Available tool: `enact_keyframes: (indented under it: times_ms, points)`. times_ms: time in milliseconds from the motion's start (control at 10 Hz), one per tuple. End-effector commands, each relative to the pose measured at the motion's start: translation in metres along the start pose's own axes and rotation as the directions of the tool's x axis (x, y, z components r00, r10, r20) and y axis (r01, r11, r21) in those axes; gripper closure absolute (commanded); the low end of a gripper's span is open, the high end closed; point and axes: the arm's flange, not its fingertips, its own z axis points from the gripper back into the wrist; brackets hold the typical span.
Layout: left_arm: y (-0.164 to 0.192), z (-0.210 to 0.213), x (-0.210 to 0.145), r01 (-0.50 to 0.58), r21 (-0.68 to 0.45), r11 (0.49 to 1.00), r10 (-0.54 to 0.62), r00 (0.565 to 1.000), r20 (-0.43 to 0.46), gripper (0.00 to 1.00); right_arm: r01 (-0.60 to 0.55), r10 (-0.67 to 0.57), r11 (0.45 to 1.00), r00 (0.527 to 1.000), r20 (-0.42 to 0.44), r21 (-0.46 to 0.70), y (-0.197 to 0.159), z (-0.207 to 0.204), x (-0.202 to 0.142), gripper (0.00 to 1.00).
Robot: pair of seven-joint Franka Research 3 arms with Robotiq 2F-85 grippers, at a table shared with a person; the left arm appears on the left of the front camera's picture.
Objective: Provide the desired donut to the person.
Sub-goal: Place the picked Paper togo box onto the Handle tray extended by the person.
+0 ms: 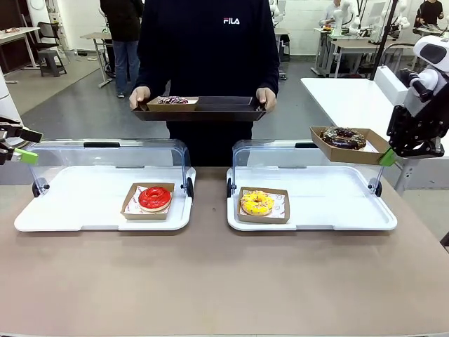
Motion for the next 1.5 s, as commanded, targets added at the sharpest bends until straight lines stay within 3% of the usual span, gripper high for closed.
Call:
enact_keyframes:
  times_ms: [0, 1400]
  points:
    - [-0.0004, 0.0008, -0.0005, 0.0, 0.0, 1.0, 0.0, 1.0, 0.004, 0.0, 0.001, -0.001, 1.0, 1.0, -0.009, 0.003, 0.0009, -0.0002, 0.0009, 1.0]
    - [-0.0004, 0.0008, -0.0005, 0.0, 0.0, 1.0, 0.0, 1.0, 0.004, 0.0, 0.001, -0.001, 1.0, 1.0, -0.009, 0.003, 0.0009, -0.0002, 0.0009, 1.0]
